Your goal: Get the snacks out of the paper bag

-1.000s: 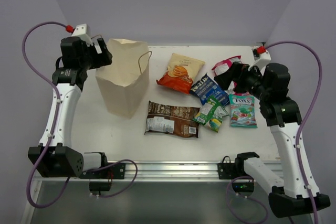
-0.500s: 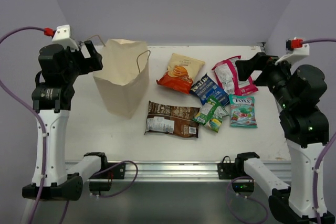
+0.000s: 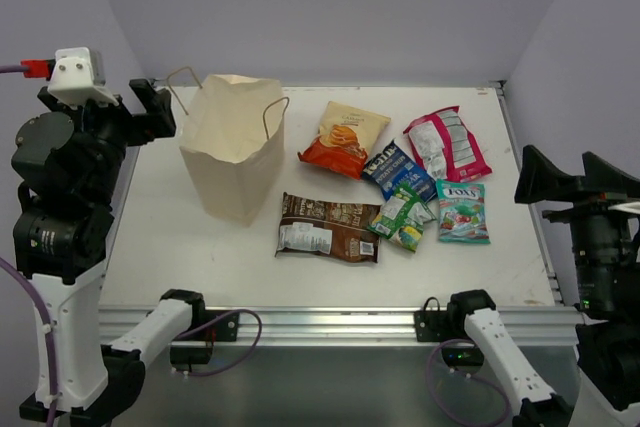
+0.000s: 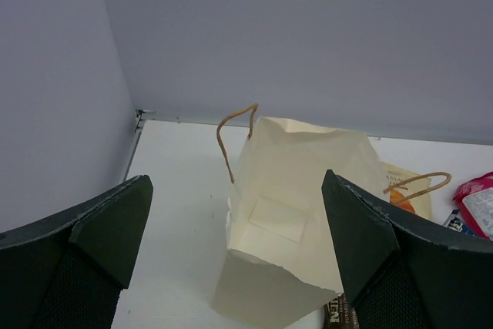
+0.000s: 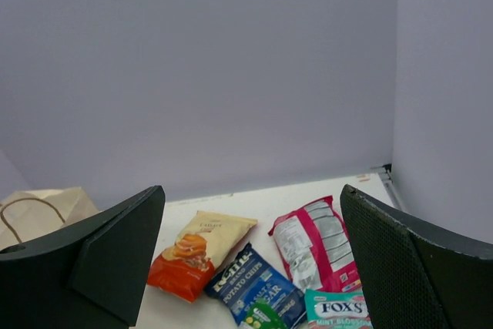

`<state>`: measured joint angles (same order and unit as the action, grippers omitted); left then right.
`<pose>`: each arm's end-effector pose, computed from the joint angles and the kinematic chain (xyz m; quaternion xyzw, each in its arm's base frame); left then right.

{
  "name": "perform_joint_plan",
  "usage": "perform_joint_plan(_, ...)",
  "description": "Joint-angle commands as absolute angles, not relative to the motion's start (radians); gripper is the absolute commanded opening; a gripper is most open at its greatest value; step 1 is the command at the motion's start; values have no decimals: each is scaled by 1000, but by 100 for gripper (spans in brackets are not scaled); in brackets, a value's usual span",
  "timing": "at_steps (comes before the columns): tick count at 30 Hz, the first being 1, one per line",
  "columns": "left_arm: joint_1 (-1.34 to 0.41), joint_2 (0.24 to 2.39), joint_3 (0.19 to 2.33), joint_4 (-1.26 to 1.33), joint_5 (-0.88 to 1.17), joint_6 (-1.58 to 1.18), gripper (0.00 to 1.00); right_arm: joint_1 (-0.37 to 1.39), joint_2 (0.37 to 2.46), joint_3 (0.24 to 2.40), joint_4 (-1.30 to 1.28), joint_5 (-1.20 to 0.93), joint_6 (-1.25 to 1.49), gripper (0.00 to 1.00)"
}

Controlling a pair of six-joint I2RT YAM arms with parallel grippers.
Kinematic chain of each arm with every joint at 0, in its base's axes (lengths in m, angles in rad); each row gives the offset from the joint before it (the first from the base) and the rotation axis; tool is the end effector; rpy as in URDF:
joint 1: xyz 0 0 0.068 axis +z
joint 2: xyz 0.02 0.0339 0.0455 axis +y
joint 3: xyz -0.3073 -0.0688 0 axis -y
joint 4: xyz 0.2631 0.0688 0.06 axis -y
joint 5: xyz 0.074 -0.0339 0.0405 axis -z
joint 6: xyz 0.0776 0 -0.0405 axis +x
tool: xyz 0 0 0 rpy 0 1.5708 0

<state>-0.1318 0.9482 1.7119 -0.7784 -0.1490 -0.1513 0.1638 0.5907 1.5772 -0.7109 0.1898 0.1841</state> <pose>0.1404 -0.0070 0.5862 -0.0592 0.7098 -0.0463 0.7004 0.0067 -0.0137 0.5781 0.0817 0.5998 0.0811 0.7919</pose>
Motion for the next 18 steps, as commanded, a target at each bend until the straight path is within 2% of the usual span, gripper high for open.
perform_joint_plan(1,-155,969,1755,-799,-215,-118,100,169,563,1536,-660,229,132,99)
perform_joint_plan(18,-172,977,1709,-784,-216,-120,100,167,552,1494,-632,184,161,99)
